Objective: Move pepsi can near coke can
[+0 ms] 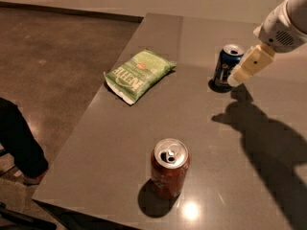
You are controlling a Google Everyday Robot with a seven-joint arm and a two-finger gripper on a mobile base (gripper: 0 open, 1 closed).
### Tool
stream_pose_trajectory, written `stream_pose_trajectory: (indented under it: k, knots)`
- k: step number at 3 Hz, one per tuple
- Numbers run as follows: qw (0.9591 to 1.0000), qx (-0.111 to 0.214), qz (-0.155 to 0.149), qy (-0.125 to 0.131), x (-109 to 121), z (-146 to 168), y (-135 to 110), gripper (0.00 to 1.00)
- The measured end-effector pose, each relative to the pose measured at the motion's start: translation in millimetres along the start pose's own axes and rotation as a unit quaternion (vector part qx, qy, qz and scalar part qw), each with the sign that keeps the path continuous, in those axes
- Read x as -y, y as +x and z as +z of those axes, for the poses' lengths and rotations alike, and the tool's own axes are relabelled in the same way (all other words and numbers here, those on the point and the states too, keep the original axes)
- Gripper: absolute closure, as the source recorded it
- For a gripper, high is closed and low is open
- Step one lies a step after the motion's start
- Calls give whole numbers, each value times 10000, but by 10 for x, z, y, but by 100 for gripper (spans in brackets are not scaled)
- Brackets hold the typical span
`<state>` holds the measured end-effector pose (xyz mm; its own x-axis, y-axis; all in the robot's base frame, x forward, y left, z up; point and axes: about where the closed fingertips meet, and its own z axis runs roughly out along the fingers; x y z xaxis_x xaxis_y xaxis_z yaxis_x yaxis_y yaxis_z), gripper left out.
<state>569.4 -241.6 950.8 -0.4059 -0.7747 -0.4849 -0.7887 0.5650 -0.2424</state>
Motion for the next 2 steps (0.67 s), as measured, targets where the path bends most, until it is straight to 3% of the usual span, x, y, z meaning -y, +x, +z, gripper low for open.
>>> stream_pose_trajectory:
  k: [2]
  knots:
    - [9995, 106, 306, -36, 175, 322, -109, 0]
